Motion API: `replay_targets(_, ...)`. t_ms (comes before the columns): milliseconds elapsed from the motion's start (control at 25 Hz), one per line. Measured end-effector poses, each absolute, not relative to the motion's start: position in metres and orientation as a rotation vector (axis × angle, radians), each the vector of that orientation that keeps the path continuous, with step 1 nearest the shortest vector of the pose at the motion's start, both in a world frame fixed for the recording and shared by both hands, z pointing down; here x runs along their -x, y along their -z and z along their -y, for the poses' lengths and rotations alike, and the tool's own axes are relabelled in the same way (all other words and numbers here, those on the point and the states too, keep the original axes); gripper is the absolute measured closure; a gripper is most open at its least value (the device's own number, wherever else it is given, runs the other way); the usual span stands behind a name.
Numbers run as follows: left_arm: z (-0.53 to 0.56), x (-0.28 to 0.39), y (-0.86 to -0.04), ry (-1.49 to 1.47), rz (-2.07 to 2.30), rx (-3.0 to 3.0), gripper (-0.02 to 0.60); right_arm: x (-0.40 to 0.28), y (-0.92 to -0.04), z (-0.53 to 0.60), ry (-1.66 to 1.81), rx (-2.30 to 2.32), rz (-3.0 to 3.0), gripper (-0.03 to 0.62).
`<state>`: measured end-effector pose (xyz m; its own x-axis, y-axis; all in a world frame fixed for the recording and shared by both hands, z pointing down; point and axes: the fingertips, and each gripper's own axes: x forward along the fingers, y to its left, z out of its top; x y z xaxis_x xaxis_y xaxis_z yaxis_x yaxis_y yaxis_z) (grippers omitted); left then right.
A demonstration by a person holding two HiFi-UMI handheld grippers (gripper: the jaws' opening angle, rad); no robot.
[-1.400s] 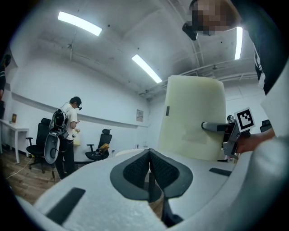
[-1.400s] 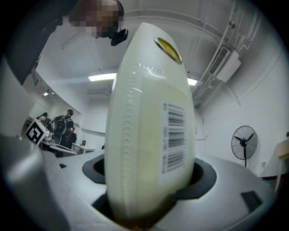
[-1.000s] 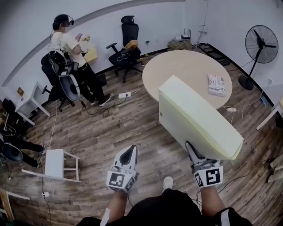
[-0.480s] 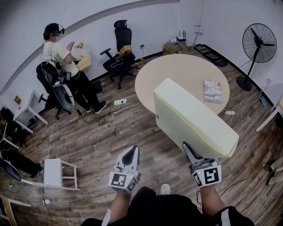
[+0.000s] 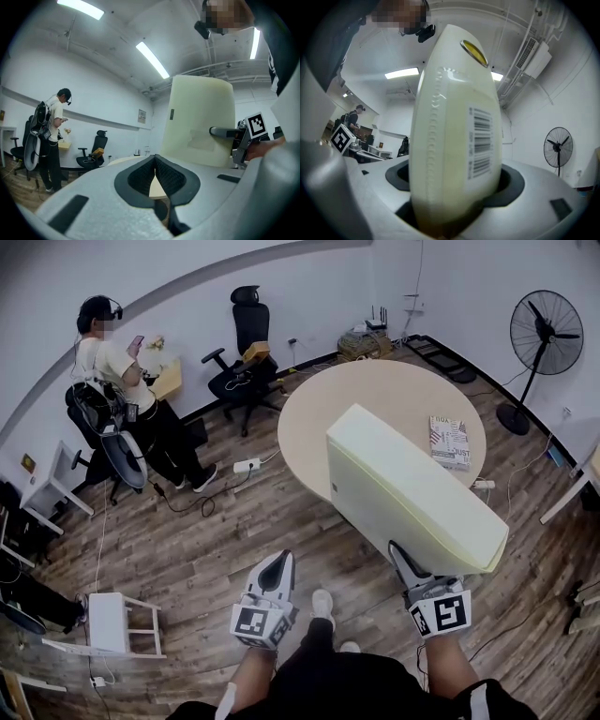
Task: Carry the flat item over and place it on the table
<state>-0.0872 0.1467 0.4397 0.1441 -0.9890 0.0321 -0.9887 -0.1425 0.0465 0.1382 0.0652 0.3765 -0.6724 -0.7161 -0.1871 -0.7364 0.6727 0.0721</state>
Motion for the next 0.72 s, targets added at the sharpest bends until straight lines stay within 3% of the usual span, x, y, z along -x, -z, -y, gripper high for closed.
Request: replay_targets(720,0.019,0.188,-0.432,-0.006,1.897,-2.456,0.574,-0.056,-0.362,0.086,-0.189,1.345,-2.622,0.224)
